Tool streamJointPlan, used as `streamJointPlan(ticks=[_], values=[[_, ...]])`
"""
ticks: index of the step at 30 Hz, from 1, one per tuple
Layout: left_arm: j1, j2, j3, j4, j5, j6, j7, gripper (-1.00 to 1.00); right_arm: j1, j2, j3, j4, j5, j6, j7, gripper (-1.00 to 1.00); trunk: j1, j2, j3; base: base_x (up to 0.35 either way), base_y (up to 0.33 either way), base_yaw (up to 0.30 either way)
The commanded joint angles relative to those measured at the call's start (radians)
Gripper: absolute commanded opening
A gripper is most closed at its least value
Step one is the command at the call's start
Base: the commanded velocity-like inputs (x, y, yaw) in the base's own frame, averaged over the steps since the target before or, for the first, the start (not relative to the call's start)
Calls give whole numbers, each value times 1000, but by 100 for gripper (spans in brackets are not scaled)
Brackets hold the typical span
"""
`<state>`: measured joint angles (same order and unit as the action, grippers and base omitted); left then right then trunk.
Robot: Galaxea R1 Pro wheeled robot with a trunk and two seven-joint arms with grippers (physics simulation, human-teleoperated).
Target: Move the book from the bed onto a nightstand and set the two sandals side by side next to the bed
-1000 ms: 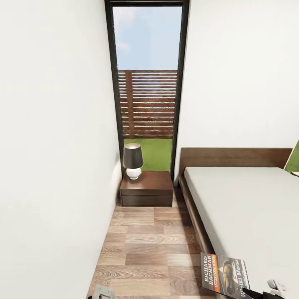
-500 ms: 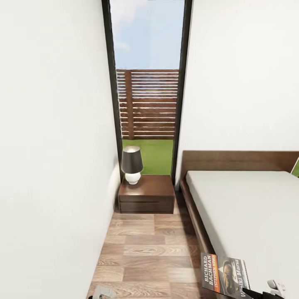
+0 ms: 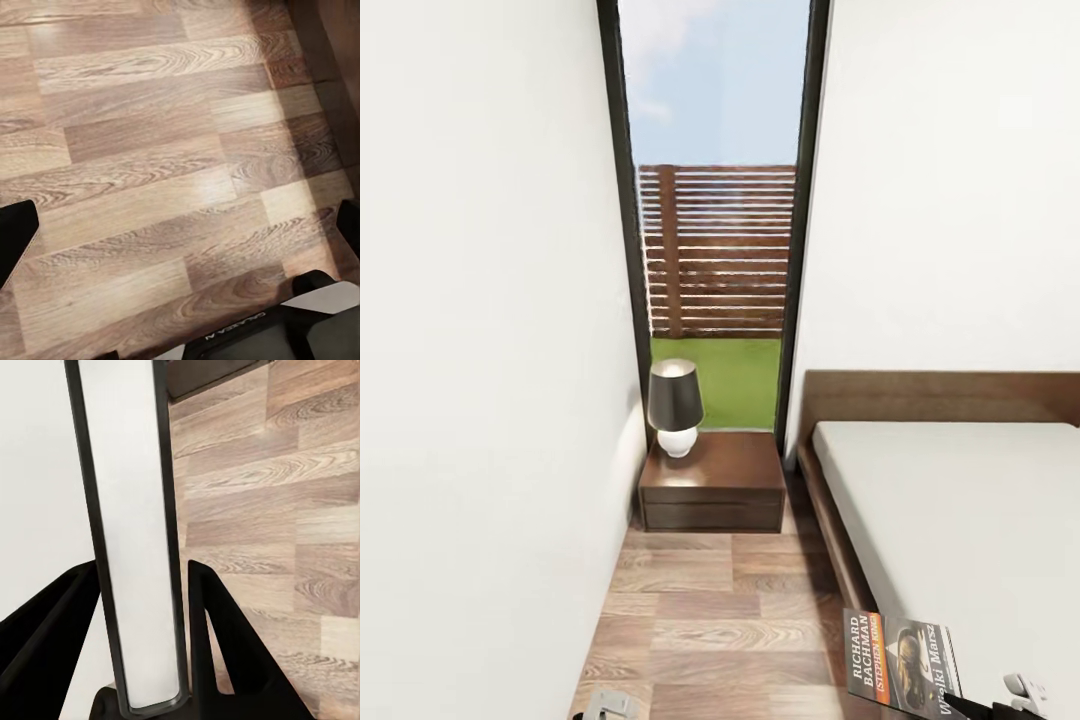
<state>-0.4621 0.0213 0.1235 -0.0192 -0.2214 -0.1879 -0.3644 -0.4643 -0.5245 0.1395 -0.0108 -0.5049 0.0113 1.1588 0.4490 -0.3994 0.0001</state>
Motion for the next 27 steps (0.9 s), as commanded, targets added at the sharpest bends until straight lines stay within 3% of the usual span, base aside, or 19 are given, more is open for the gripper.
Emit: streamJointPlan(ticks=[1,27], values=[[-1,0,8,1,-10,-4,-2,100,-1,0,2,0,-9,1,2,-100,1,-1,0,333,-15,0],[-1,0,8,1,-10,-4,-2,100,-1,0,2,0,-9,0,2,-100,1,-1,0,322,-42,0]])
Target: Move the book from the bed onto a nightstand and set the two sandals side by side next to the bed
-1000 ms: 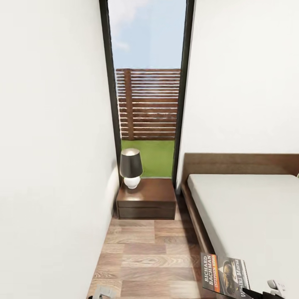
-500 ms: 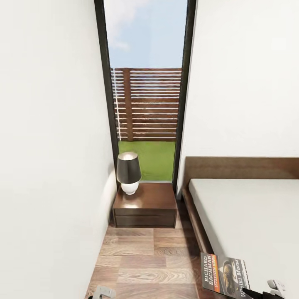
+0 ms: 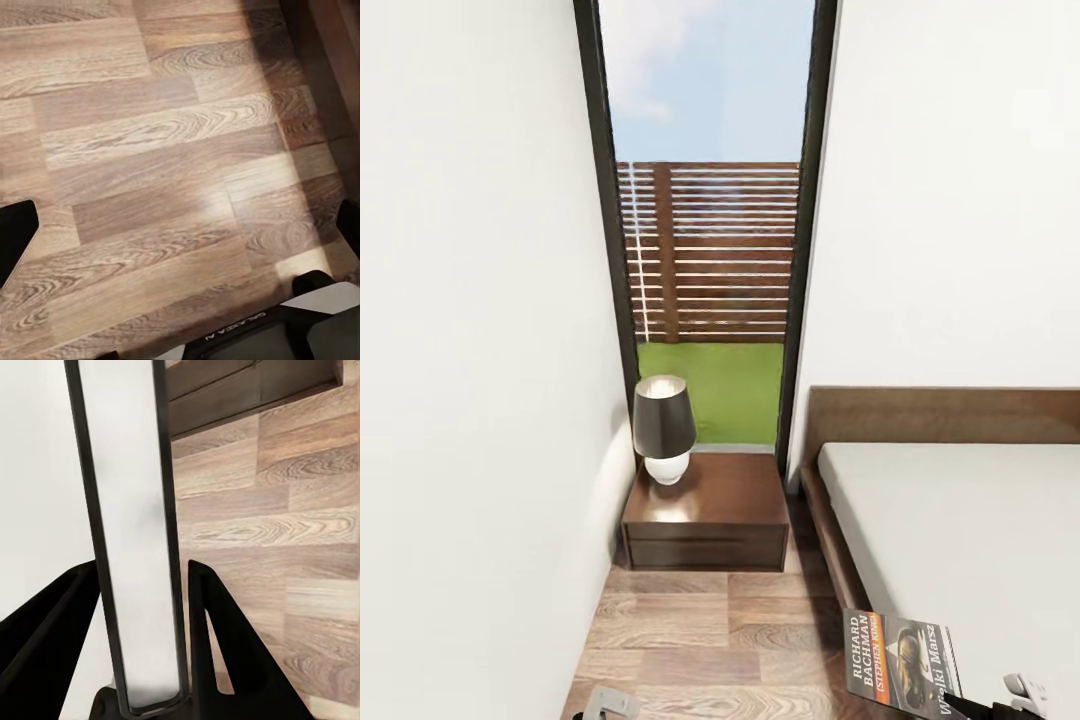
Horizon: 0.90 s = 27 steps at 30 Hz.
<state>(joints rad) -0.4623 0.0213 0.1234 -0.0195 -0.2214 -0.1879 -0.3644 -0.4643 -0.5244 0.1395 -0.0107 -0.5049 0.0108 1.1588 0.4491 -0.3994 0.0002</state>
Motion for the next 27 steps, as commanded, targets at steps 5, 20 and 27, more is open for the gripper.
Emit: streamJointPlan(ticks=[5,20,27], values=[[0,0,9,1,-10,-4,-2,100,0,0,2,0,-9,1,2,-100,1,-1,0,323,-1,0],[0,0,9,1,-10,-4,-2,100,0,0,2,0,-9,1,2,-100,1,-1,0,323,0,0],[0,0,9,1,-10,-4,-2,100,0,0,2,0,-9,0,2,-100,1,-1,0,323,0,0]])
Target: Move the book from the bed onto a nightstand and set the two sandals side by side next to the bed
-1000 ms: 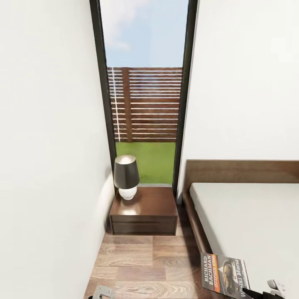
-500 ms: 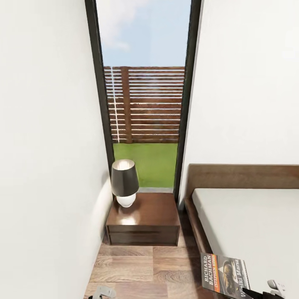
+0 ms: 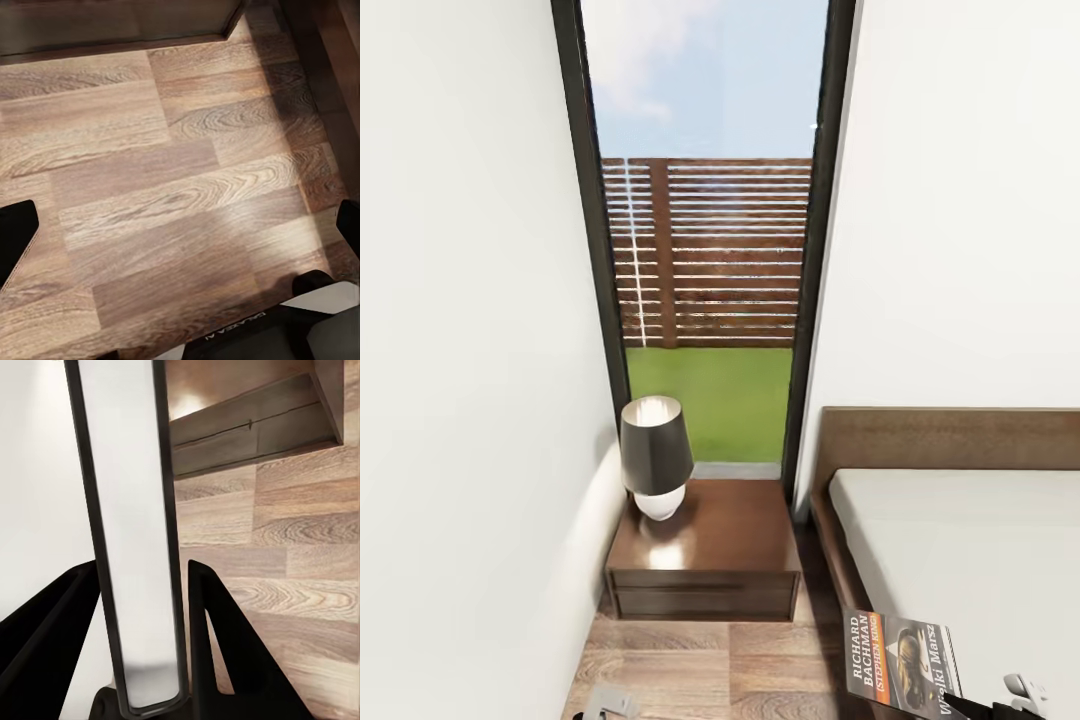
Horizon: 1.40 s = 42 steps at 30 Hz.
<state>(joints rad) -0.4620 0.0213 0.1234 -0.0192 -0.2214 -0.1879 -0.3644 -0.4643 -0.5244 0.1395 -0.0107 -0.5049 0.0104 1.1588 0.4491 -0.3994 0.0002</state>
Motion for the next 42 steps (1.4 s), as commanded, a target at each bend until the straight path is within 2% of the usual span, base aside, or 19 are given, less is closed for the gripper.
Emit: streamJointPlan(ticks=[1,42], values=[[0,0,9,1,-10,-4,-2,100,0,0,2,0,-9,1,2,-100,1,-1,0,323,0,0],[-1,0,9,1,-10,-4,-2,100,0,0,2,0,-9,1,2,-100,1,-1,0,323,0,0]])
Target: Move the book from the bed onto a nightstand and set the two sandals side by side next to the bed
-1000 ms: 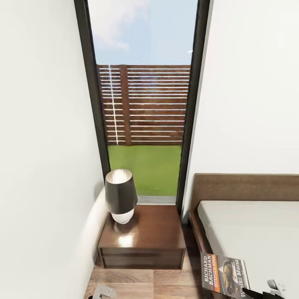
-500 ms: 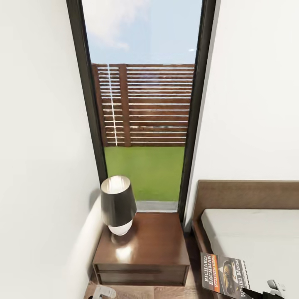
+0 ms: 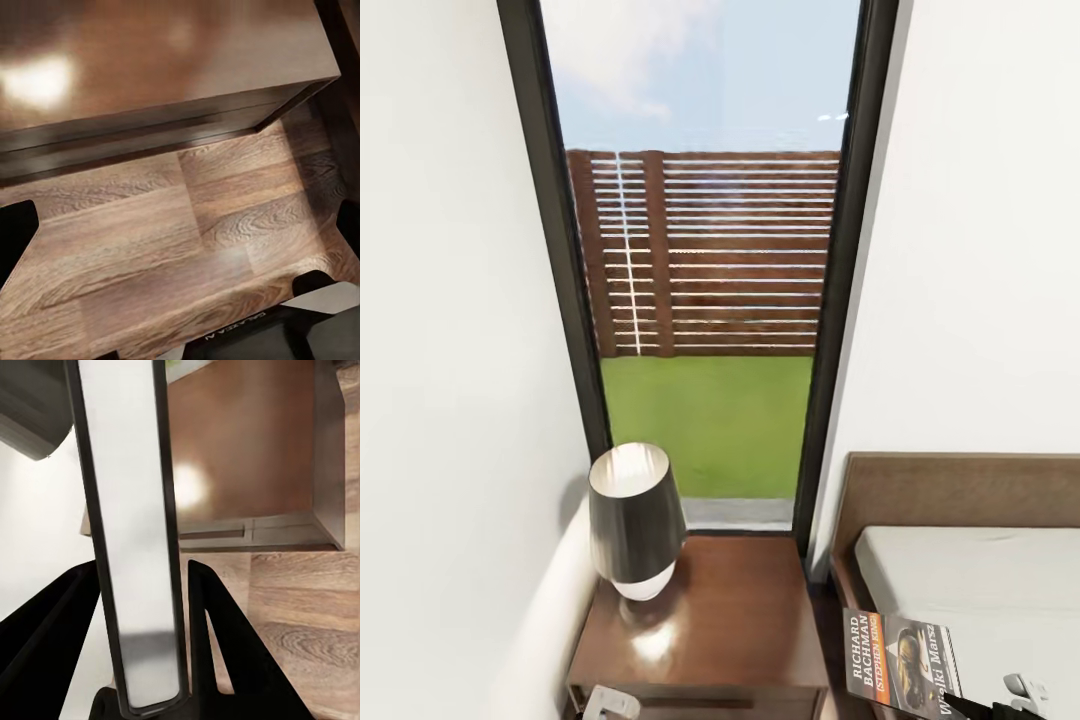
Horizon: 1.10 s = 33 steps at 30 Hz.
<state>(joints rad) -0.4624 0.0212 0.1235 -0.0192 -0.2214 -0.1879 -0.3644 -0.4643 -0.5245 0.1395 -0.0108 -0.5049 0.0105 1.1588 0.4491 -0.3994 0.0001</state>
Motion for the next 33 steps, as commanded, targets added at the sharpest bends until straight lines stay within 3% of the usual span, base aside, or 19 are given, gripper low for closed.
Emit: streamJointPlan(ticks=[1,19,33], values=[[0,0,8,1,-10,-4,-2,100,-1,0,2,0,-9,1,2,-100,1,-1,0,323,0,0],[0,0,8,1,-10,-4,-2,100,-1,0,2,0,-9,1,2,-100,1,-1,0,290,0,0],[0,0,8,1,-10,-4,-3,100,-1,0,2,0,-9,1,2,-100,1,-1,0,31,0,0]])
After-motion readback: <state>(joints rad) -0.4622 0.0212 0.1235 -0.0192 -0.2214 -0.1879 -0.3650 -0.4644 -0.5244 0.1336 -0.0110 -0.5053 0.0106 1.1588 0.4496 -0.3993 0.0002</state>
